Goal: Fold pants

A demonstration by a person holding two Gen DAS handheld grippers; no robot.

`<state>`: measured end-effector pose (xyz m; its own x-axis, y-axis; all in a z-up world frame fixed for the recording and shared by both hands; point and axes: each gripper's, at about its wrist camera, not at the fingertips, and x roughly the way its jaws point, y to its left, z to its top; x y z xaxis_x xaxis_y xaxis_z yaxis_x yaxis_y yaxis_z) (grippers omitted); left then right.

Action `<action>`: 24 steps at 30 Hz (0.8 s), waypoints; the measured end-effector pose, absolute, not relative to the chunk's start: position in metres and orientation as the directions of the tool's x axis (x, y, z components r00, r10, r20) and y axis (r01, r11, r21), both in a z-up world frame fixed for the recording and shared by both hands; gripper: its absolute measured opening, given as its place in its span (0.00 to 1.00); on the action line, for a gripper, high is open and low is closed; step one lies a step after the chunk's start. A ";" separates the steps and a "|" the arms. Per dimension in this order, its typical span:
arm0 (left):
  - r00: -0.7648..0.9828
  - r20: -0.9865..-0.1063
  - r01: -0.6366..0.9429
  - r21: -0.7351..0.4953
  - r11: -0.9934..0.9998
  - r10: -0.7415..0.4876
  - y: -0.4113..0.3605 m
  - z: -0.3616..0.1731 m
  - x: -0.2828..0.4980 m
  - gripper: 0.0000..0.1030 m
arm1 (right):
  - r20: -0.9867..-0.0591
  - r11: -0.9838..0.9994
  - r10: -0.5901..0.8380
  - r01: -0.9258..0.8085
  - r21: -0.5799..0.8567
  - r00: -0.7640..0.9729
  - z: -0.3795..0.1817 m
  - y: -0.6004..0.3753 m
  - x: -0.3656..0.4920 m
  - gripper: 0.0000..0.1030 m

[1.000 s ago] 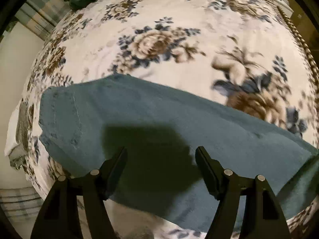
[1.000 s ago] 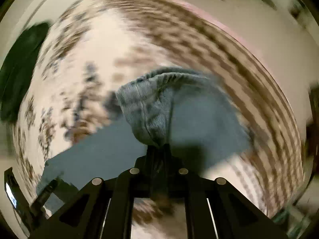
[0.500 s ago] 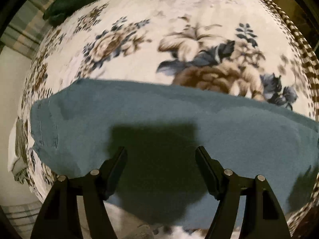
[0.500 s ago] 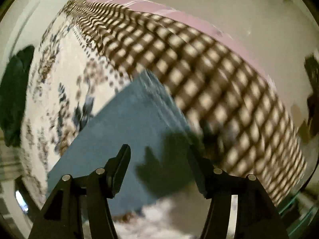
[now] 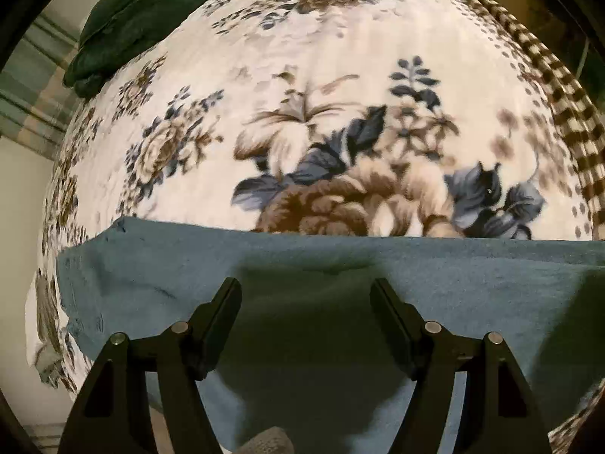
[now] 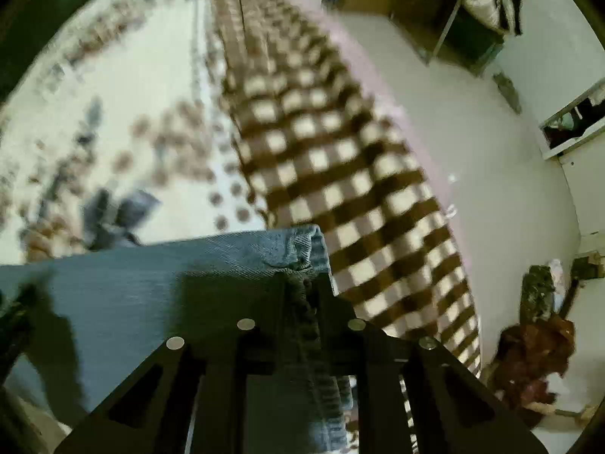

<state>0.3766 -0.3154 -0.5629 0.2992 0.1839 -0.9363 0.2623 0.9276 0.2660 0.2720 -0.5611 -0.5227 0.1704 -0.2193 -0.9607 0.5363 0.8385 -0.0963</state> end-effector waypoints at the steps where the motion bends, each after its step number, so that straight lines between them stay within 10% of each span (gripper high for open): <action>1: 0.298 -0.936 0.254 0.266 0.930 0.187 -0.311 -0.562 0.377 0.67 | -0.952 0.829 -0.216 0.555 -0.062 0.215 -0.509 -0.563 0.265 0.15; 11: 0.282 -0.936 0.201 0.271 0.941 0.210 -0.303 -0.572 0.383 0.67 | -0.989 0.831 -0.087 0.557 -0.005 0.121 -0.555 -0.594 0.305 0.16; 18: 0.272 -0.950 0.191 0.211 0.959 0.154 -0.269 -0.550 0.367 0.67 | -0.982 0.798 -0.015 0.594 0.100 0.186 -0.520 -0.555 0.277 0.60; 24: 0.243 -0.951 0.049 0.209 0.977 0.191 -0.143 -0.524 0.357 0.67 | -0.949 0.805 0.247 0.504 0.315 0.198 -0.517 -0.407 0.292 0.63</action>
